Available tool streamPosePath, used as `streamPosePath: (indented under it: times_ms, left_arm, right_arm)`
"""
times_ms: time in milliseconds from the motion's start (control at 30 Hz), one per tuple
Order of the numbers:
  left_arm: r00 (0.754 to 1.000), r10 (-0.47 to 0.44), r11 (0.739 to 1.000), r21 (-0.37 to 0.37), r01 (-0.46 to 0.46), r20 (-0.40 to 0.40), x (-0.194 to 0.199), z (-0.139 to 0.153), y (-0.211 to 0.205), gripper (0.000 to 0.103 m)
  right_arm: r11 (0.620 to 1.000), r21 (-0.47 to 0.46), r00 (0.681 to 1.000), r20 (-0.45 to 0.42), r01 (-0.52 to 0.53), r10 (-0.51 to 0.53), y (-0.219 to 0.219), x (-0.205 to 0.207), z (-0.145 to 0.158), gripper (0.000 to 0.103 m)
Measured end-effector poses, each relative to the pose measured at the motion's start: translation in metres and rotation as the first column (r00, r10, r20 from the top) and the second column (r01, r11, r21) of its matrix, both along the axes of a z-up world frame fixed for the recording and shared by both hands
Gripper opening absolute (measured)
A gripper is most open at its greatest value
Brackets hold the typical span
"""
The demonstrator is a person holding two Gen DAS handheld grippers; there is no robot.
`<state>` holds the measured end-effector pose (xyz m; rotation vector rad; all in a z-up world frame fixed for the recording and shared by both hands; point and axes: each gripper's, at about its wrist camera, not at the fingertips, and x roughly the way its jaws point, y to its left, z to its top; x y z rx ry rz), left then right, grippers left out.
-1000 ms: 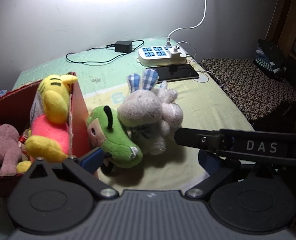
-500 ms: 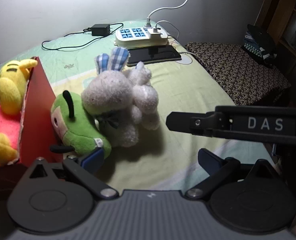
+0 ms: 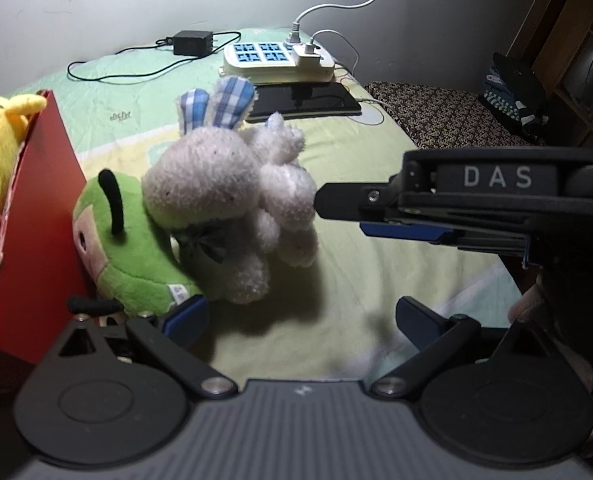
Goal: Organize objects
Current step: 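Close the right tool on the white bunny plush and lift it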
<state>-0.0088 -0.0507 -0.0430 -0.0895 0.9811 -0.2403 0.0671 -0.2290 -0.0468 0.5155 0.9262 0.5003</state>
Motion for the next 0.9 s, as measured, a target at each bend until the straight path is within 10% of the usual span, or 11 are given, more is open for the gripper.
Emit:
streamPosePath:
  times_ms: [900]
  left_arm:
    - [0.994, -0.102, 0.994, 0.027, 0.103, -0.036, 0.028, -0.015, -0.009, 0.097]
  right_arm:
    - [0.996, 0.062, 0.987, -0.153, 0.067, -0.057, -0.033, 0.025, -0.034, 0.027]
